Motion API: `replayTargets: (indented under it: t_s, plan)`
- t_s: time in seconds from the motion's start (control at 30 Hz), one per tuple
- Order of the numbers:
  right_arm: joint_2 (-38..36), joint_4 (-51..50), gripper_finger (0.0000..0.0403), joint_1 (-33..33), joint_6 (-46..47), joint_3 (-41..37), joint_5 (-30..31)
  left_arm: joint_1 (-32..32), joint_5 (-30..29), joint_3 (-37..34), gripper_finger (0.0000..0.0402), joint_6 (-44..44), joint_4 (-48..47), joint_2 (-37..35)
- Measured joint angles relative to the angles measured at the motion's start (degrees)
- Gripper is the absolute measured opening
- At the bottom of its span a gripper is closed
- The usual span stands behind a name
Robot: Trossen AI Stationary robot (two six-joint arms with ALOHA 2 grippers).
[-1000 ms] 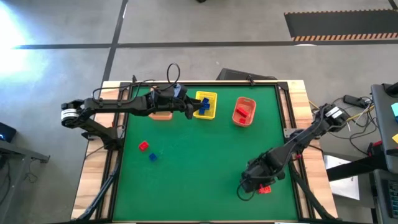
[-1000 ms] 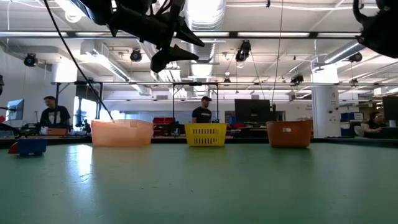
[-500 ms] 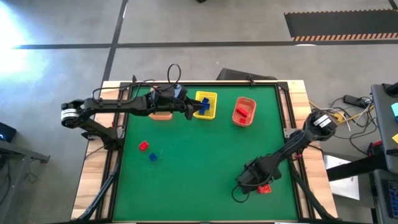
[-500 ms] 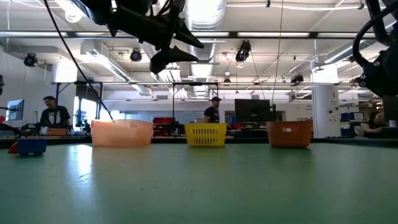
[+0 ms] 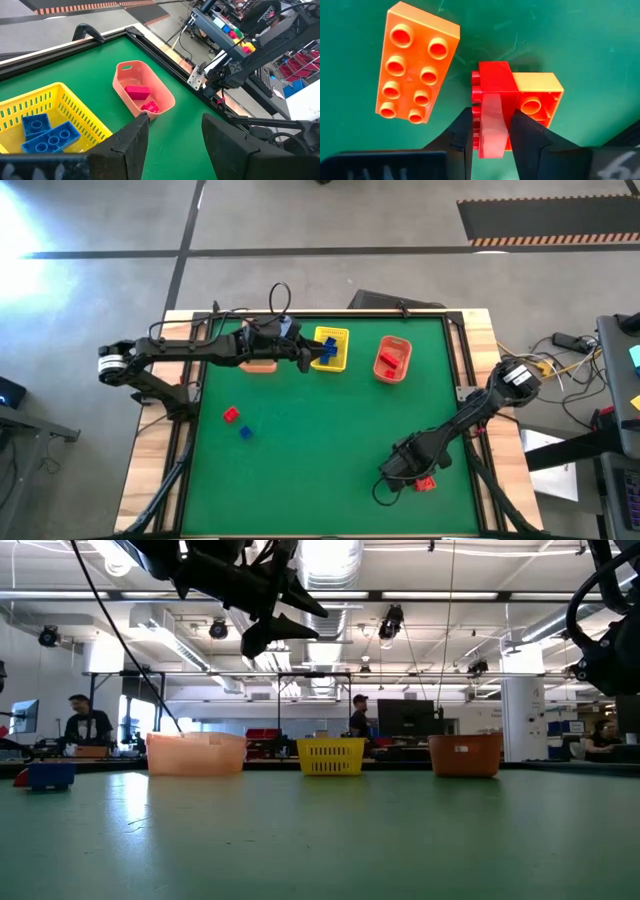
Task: Sort & place blocks by color
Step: Put the red game piece into the orange bin
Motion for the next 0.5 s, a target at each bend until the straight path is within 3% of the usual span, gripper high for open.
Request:
replayTargets:
  t_s: [0.3, 0.5]
  plan:
    - [-5.30, -3.88, 0.0082, -1.92, -0.09, 0.84, 1.24, 0.00, 0.02, 0.00, 0.0167, -0.02, 0.00, 0.00]
    - [-10.77, -4.22, 0.0087, -4.88, -0.77, 0.96, 10.33, 0.01, 0.02, 0.00, 0.0167, -0.04, 0.08, 0.00]
